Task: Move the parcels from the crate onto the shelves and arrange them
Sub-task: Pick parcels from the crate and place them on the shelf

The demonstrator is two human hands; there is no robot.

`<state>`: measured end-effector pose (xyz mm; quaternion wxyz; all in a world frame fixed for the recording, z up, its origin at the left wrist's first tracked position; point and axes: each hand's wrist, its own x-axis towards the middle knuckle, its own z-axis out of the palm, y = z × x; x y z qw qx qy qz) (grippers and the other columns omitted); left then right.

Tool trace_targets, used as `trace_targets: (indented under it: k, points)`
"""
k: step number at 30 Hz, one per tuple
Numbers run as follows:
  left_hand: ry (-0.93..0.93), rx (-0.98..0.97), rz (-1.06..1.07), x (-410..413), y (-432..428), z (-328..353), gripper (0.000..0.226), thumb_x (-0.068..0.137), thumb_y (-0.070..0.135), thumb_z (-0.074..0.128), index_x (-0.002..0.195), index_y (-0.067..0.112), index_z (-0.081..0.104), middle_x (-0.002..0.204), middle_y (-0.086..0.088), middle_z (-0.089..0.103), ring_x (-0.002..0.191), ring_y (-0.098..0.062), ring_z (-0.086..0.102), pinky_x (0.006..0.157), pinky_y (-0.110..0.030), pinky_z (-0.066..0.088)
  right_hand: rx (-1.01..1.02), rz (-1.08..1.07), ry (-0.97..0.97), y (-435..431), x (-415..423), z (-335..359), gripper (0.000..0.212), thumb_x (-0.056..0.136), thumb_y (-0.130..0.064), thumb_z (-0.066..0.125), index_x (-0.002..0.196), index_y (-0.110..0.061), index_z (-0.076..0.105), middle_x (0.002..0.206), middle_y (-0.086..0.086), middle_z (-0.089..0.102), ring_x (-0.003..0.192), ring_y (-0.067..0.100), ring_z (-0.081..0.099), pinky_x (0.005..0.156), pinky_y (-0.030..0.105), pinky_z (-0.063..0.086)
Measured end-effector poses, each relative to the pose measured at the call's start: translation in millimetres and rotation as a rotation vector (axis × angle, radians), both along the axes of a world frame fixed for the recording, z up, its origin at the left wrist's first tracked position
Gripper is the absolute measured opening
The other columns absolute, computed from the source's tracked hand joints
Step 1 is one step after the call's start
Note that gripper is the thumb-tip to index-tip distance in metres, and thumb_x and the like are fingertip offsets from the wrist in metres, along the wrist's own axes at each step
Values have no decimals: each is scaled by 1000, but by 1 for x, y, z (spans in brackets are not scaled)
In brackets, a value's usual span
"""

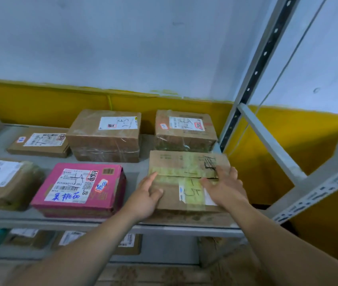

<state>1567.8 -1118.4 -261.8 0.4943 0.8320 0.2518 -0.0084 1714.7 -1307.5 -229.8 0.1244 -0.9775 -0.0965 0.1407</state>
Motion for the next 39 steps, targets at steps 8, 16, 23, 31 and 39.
trace_targets:
  k: [8, 16, 23, 31, 39]
  points:
    - [61, 29, 93, 12, -3, 9, 53, 94, 34, 58, 143, 28, 37, 142, -1, 46, 120, -18, 50, 97, -28, 40, 46, 156, -102, -16, -3, -5, 63, 96, -59, 42, 148, -26, 32, 159, 5, 19, 136, 32, 32, 104, 45, 40]
    - [38, 306, 130, 25, -26, 19, 72, 91, 51, 54, 150, 29, 19, 157, -1, 12, 127, -28, 47, 102, -39, 42, 112, 229, -186, -35, -23, -14, 60, 96, -55, 46, 148, -30, 32, 159, 0, 14, 143, 25, 17, 113, 45, 34]
    - [152, 282, 82, 23, -21, 14, 78, 91, 51, 56, 153, 26, 16, 159, -1, 7, 135, -27, 39, 107, -37, 36, -3, 246, 48, -27, -8, -4, 65, 99, -59, 37, 155, -34, 16, 165, -4, -3, 142, 35, 22, 108, 48, 37]
    - [181, 497, 23, 44, 4, 19, 65, 94, 50, 50, 151, 29, 25, 162, -2, 0, 143, -31, 26, 112, -45, 33, -65, 256, 8, 6, -3, -7, 61, 102, -54, 28, 156, -33, 8, 165, 5, -10, 150, 38, -4, 116, 59, 18]
    - [252, 571, -65, 36, -3, 14, 69, 96, 58, 33, 154, 33, 7, 162, 6, -12, 148, -28, 2, 115, -49, 23, -120, 374, 2, 4, 1, -9, 68, 97, -66, 22, 156, -40, 2, 166, 1, -13, 150, 34, -20, 118, 57, 18]
